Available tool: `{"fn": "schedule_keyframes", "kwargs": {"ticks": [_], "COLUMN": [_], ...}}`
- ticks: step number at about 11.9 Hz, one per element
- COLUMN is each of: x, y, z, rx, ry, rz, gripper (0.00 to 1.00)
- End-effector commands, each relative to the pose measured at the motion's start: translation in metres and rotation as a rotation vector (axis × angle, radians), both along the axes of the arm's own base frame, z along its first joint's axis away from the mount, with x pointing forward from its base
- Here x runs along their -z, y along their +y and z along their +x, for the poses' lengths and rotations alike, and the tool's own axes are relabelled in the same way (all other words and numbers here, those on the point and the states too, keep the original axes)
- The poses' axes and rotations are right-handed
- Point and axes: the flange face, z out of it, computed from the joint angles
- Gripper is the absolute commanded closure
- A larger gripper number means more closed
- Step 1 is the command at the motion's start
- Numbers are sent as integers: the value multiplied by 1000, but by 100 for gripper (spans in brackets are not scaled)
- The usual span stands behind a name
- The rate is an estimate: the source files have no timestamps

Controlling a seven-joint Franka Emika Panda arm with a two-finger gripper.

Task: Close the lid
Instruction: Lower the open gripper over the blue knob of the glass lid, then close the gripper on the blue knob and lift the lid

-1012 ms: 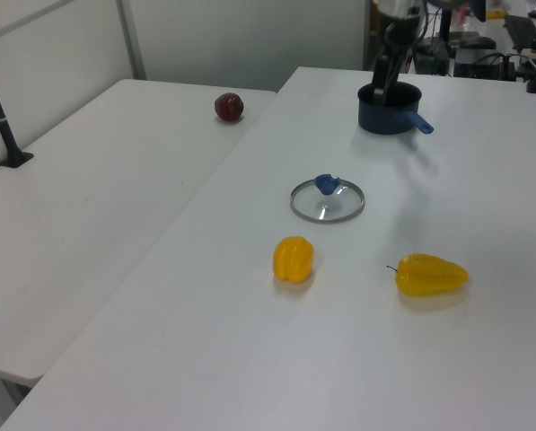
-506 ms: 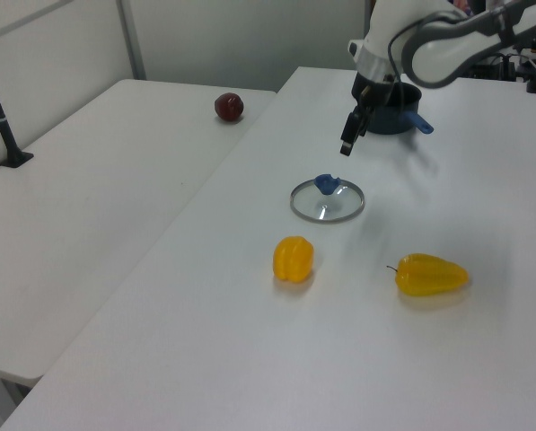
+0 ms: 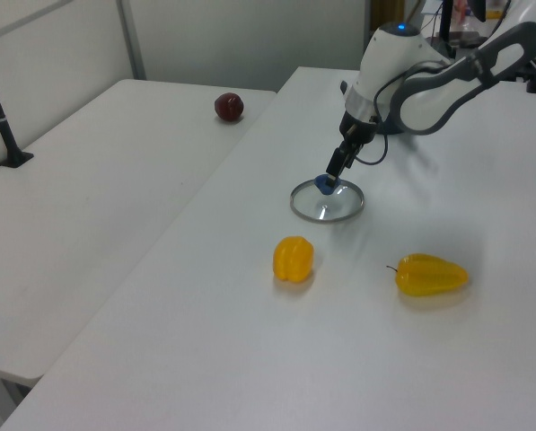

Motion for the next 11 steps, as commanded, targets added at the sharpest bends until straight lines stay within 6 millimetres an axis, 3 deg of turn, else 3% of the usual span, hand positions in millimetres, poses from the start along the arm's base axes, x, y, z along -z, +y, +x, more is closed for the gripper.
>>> {"fn": "schedule_keyframes", "kwargs": {"ticks": [1,7,8,11], "x": [16,17,17,19], "y": [11,15,15,17], "z": [9,19,19,18], "rx": [31,27,23,8], "ry": [-45,-59,-60,-56], "rz": [15,-5,-9,-25], "gripper": [3,34,32,15]}}
